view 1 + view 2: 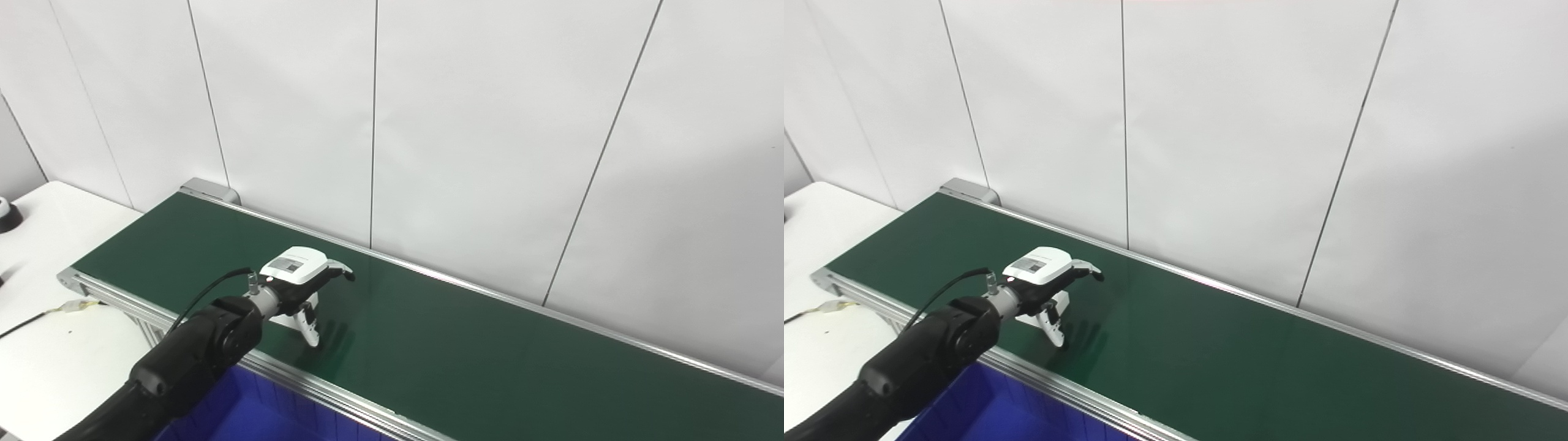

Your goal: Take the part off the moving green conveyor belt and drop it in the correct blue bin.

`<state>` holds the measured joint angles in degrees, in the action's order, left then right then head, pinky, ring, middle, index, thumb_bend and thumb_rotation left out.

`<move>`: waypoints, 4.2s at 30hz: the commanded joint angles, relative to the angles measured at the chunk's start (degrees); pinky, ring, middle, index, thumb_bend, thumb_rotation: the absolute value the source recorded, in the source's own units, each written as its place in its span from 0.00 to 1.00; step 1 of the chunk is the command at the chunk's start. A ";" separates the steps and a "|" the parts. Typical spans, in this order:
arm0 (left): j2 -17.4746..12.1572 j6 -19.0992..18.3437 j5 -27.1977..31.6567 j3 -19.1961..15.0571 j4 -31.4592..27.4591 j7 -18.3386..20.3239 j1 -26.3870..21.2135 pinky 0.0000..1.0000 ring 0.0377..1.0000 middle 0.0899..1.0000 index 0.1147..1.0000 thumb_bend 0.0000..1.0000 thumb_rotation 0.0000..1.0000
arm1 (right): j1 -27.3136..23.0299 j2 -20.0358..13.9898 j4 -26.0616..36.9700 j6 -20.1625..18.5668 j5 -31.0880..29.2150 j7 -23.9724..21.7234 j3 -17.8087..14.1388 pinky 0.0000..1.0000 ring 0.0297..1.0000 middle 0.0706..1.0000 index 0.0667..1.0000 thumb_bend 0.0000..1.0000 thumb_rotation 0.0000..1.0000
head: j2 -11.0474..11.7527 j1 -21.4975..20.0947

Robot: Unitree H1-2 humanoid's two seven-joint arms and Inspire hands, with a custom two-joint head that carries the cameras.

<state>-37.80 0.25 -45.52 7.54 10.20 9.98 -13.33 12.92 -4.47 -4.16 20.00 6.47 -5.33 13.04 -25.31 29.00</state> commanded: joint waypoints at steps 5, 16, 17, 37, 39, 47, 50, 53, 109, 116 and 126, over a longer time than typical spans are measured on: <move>-2.98 0.08 -1.60 0.60 1.09 -1.07 -3.50 0.72 0.84 0.87 0.80 0.88 0.00 | 0.02 0.31 1.94 2.36 -0.33 -0.14 -0.24 0.78 0.82 0.85 0.95 0.51 0.27 | -0.04 -0.18; -3.40 -0.01 -2.84 2.31 4.51 -1.88 -4.27 0.67 0.82 0.85 0.81 0.90 0.00 | 0.05 0.32 2.29 2.05 -0.36 -0.46 -0.26 0.78 0.82 0.85 0.95 0.51 0.28 | -0.34 -0.45; -3.43 0.10 -3.00 2.46 4.87 -2.09 -4.31 0.67 0.81 0.85 0.81 0.90 0.00 | -0.01 0.26 2.15 2.30 -0.40 -0.51 -0.26 0.78 0.82 0.85 0.95 0.51 0.28 | -0.39 -0.46; -2.39 -0.84 -1.77 4.59 14.52 -3.69 -5.77 0.69 0.81 0.88 0.79 0.87 0.00 | 0.42 0.02 2.63 2.88 -1.15 -0.97 -0.33 0.79 0.82 0.85 0.95 0.51 0.27 | -0.93 -0.80; -2.21 -0.96 -1.81 5.04 15.37 -4.17 -6.03 0.69 0.80 0.87 0.78 0.86 0.00 | 0.51 0.04 2.65 3.07 -0.96 -0.86 -0.33 0.78 0.82 0.85 0.95 0.51 0.28 | -1.03 -0.89; -2.08 -0.64 -1.38 7.31 16.87 -6.16 -6.33 0.72 0.77 0.80 0.75 0.83 0.00 | 0.94 0.04 3.19 2.99 -1.53 -1.00 -0.35 0.79 0.83 0.85 0.96 0.52 0.30 | -1.39 -0.88; -2.22 0.42 -0.71 7.50 16.62 -7.40 -6.05 0.68 0.75 0.76 0.70 0.82 0.00 | 0.97 0.12 3.19 3.10 -1.71 -0.99 -0.37 0.79 0.83 0.86 0.96 0.52 0.31 | -1.44 -0.95; -2.34 3.88 2.83 6.78 16.68 -7.50 -5.77 0.45 0.48 0.47 0.47 0.55 0.00 | 0.90 0.13 3.07 3.18 -1.80 -0.99 -0.38 0.79 0.83 0.86 0.96 0.51 0.31 | -1.69 -1.07; -0.09 -4.49 16.11 -7.75 -39.85 10.68 10.40 0.55 0.46 0.41 0.44 0.50 0.00 | 1.71 0.00 6.70 0.41 -2.17 -1.49 -0.73 0.77 0.82 0.85 0.94 0.56 0.32 | -7.95 -4.59; 2.12 -8.68 19.57 -9.55 -48.05 13.43 15.21 0.52 0.44 0.41 0.44 0.50 0.00 | 1.89 0.08 8.88 -0.30 -1.63 -1.13 -1.23 0.75 0.79 0.83 0.92 0.58 0.38 | -12.33 -6.10; 4.15 -10.21 19.97 -10.28 -51.87 14.99 20.95 0.48 0.43 0.42 0.44 0.50 0.00 | 1.24 -0.42 12.52 -4.02 -3.10 -2.17 -1.86 0.72 0.78 0.81 0.89 0.64 0.38 | -19.73 -8.45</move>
<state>-33.19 -10.77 -26.17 -1.63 -40.28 25.94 7.90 14.73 -4.89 6.07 16.21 4.23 -7.12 11.45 -43.24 20.92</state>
